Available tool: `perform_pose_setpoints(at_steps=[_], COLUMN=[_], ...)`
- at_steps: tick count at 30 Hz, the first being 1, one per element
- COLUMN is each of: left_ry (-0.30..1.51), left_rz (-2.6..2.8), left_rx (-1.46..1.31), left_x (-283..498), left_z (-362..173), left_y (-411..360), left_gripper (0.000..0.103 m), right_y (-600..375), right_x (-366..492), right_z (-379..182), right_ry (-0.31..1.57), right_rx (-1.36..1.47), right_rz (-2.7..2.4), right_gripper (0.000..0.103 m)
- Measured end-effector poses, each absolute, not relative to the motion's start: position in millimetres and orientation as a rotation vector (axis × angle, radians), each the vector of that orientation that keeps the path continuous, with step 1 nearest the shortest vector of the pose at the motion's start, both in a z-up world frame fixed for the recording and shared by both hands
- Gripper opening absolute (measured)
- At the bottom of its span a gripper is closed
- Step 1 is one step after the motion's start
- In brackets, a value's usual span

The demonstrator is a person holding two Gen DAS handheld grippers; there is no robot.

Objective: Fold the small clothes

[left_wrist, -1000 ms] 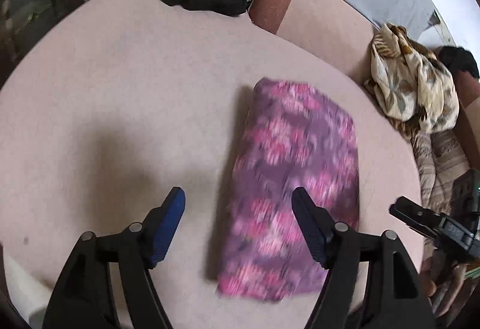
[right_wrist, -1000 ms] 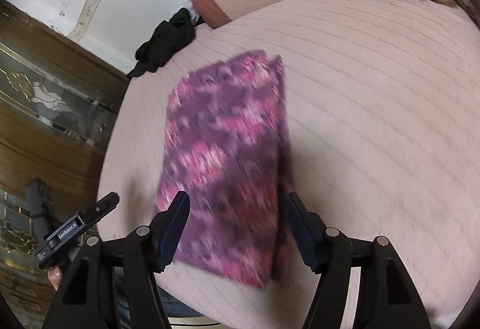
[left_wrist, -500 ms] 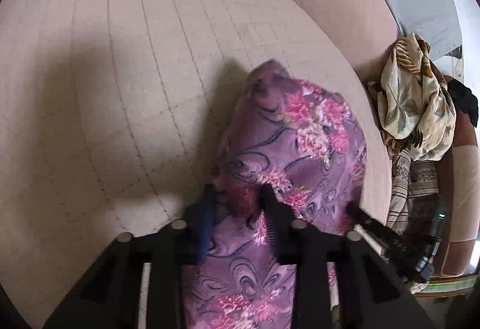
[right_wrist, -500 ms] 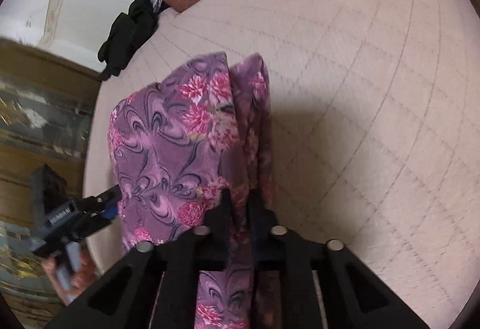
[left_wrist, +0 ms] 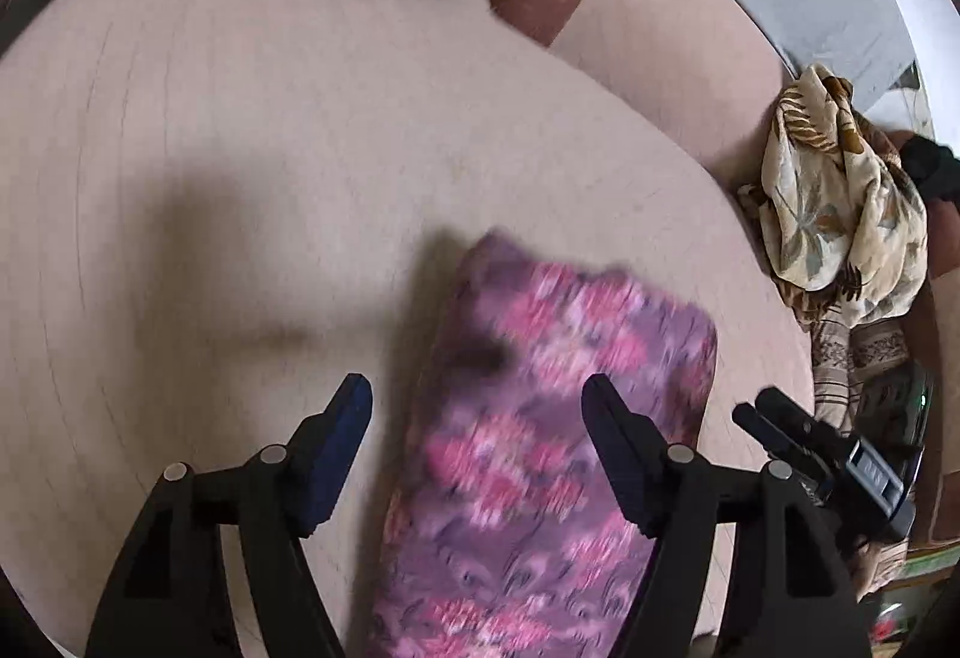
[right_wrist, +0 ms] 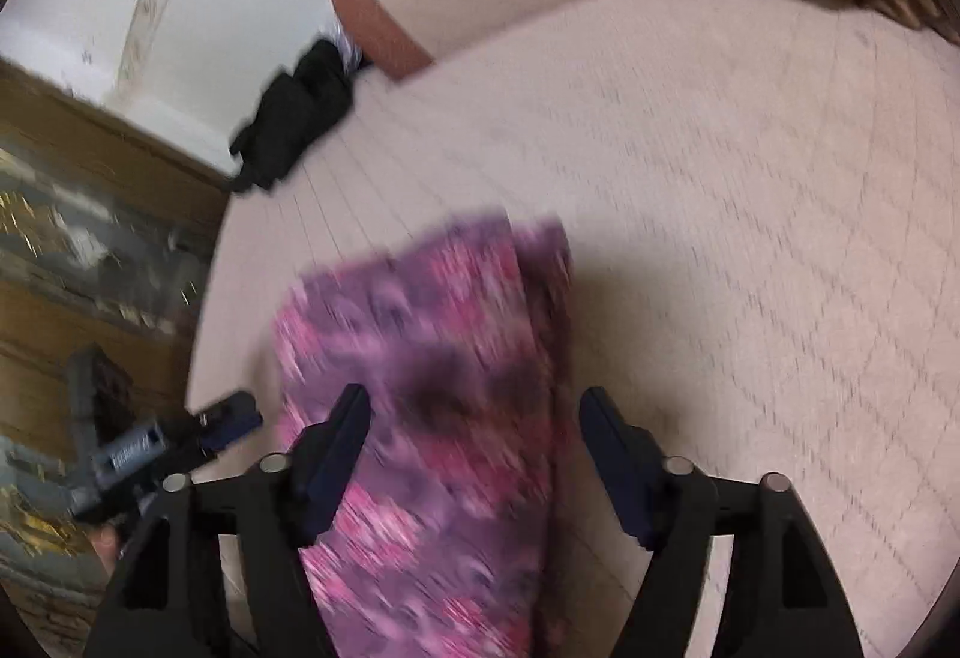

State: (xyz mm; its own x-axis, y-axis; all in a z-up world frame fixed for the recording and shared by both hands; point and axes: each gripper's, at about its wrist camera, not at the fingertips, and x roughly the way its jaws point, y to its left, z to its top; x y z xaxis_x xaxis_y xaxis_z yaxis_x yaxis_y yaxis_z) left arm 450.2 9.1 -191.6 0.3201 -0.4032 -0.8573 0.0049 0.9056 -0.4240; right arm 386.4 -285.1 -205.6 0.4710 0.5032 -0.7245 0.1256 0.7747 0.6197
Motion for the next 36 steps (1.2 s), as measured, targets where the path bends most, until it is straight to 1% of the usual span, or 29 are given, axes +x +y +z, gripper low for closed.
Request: perform_pose_setpoints(at_steps=[2,4,5,6,7,8,9,11,12,13,14,15,17,18,20,22,24,26,28,29,31,32,33,35,36], left_ry=[1.213,1.243,1.258,1.285,1.312,1.302,1.291,1.273,1.267,1.265,1.268,1.274,1.259,1.228,1.23,1.265,1.256,1.241,1.257,1.267,1.274,1.267,1.262,1.257,1.262], left_rz=[-0.321,-0.319,-0.324,-0.318,-0.322,-0.325,-0.346,-0.398,-0.389,-0.391,-0.393,-0.387,-0.402,-0.421,-0.409,-0.375,-0.384,-0.389,-0.366,-0.357,-0.35,-0.342,-0.332,-0.318,-0.314], left_rx=[-0.36,-0.388,-0.453,-0.506,-0.561,-0.556,-0.538,-0.557,-0.557,-0.553,-0.549,-0.569,-0.61,-0.584,-0.566,-0.572,-0.589,-0.551,-0.558,-0.578,-0.584,-0.576,-0.567,-0.556,-0.561], left_x=[474,487,487,487,488,489,492,493,493,491,492,491,487,484,486,492,490,488,489,490,491,490,488,485,486], left_z=[-199,-225,-242,-253,-264,-262,-256,-250,-251,-254,-256,-255,-244,-235,-242,-260,-252,-249,-257,-257,-254,-251,-248,-247,-248], left_y=[0,1,5,9,12,11,8,5,4,4,4,7,14,14,12,11,14,11,12,14,15,17,20,23,24], left_gripper=[0.084,0.083,0.083,0.083,0.083,0.08,0.069,0.059,0.057,0.054,0.047,0.04,0.036,0.036,0.035,0.035,0.035,0.038,0.045,0.051,0.052,0.054,0.056,0.06,0.06], right_y=[-283,-283,-283,-283,-285,-285,-287,-288,-286,-281,-278,-277,-281,-282,-285,-289,-288,-283,-282,-282,-288,-292,-294,-299,-299], right_x=[408,428,432,431,431,433,435,444,447,449,449,450,442,440,437,444,445,445,446,446,442,438,436,430,430], right_z=[-211,-227,-237,-247,-255,-259,-258,-253,-252,-253,-258,-261,-249,-241,-230,-252,-266,-255,-253,-254,-254,-250,-246,-237,-236], right_ry=[1.077,1.089,1.096,1.093,1.094,1.098,1.098,1.071,1.064,1.085,1.116,1.128,1.107,1.092,1.058,1.113,1.135,1.116,1.114,1.12,1.123,1.115,1.099,1.062,1.058], right_rx=[0.686,0.71,0.726,0.742,0.752,0.764,0.772,0.795,0.793,0.756,0.729,0.728,0.733,0.709,0.637,0.63,0.646,0.59,0.596,0.609,0.665,0.679,0.685,0.682,0.682], right_rz=[0.277,0.285,0.299,0.313,0.31,0.308,0.311,0.341,0.353,0.343,0.324,0.317,0.295,0.28,0.225,0.175,0.166,0.165,0.183,0.197,0.212,0.221,0.229,0.218,0.22], right_gripper=[0.076,0.065,0.055,0.049,0.047,0.042,0.039,0.038,0.034,0.027,0.008,0.008,0.007,0.006,0.005,0.005,0.004,0.004,0.005,0.007,0.012,0.022,0.037,0.052,0.053])
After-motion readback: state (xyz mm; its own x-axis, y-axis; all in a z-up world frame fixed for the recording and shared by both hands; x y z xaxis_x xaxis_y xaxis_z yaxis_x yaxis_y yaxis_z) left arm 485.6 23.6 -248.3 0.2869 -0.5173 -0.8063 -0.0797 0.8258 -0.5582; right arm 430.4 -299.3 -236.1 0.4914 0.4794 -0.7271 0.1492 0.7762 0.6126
